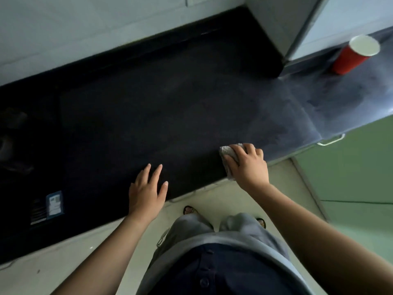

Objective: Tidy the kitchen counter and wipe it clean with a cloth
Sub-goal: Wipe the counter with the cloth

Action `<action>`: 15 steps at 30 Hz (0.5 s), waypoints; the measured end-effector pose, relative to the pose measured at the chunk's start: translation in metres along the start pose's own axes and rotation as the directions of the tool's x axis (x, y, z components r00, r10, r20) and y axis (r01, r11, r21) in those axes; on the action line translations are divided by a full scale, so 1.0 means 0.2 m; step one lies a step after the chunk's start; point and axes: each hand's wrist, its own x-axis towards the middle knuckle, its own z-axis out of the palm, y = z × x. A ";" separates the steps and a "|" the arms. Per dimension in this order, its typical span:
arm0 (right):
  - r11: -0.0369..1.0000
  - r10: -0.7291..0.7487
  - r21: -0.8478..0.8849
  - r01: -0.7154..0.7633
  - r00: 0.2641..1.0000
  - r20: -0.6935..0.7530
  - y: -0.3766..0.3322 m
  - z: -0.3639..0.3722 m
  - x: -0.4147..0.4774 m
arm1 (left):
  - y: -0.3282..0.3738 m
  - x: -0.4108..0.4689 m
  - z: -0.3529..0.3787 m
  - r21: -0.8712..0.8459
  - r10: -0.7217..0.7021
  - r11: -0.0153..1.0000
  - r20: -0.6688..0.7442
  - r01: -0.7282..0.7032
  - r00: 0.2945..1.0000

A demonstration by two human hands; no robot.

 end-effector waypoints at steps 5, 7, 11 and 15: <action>0.983 0.098 0.157 -0.090 0.994 -0.043 0.36 -0.23 -0.15 | 0.44 -0.04 0.02 -0.070 0.134 0.989 0.015 -0.132 0.991; 0.974 0.147 0.183 -0.132 0.987 -0.067 0.54 -0.31 -0.22 | 0.65 -0.06 0.04 -0.083 0.220 0.973 0.027 -0.217 0.975; 0.944 0.267 0.230 -0.237 0.958 -0.108 0.92 -0.49 -0.40 | 1.07 -0.07 0.12 -0.082 0.371 0.926 0.029 -0.367 0.928; 0.909 0.382 0.239 -0.343 0.913 -0.143 1.29 -0.66 -0.54 | 1.54 -0.07 0.24 -0.099 0.509 0.859 0.063 -0.502 0.859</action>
